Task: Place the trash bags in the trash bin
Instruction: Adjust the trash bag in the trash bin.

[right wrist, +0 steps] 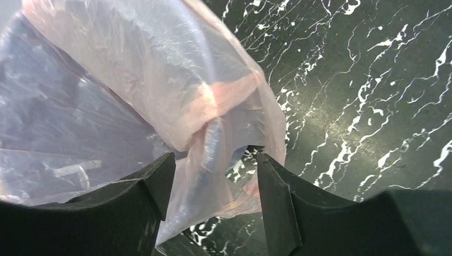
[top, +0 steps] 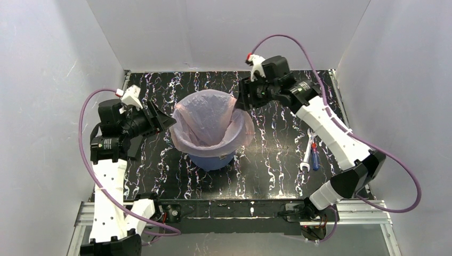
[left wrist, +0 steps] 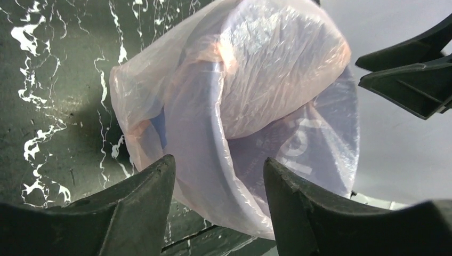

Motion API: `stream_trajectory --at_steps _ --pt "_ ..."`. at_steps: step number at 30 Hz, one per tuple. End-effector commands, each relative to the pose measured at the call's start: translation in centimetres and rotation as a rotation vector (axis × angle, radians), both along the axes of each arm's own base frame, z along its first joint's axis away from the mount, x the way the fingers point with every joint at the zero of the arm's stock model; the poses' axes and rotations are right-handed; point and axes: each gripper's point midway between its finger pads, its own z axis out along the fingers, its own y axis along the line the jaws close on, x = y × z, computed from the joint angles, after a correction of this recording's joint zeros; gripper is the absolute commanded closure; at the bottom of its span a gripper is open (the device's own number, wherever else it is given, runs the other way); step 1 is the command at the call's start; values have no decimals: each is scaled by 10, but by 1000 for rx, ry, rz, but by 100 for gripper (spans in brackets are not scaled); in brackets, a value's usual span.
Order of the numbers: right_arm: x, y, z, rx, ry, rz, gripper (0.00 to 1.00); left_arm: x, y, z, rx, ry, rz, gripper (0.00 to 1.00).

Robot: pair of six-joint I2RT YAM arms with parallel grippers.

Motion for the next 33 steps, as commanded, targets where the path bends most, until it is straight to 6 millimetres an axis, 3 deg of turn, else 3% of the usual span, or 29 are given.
stream_trajectory --at_steps 1,8,15,24,28,33 --pt "3 1 7 -171 -134 45 33 -12 -11 -5 55 26 -107 43" --pt "18 12 38 -206 -337 86 29 -12 -26 -8 118 42 -193 56" --pt "16 23 65 -160 -473 157 24 0 -31 -15 209 70 -232 74" --pt "19 67 62 -102 -552 352 25 12 -23 -26 318 94 -217 75" --pt "20 93 43 -161 -574 464 24 14 -26 -24 318 110 -244 70" --pt "23 126 41 -193 -651 526 22 17 -30 -22 310 104 -263 65"
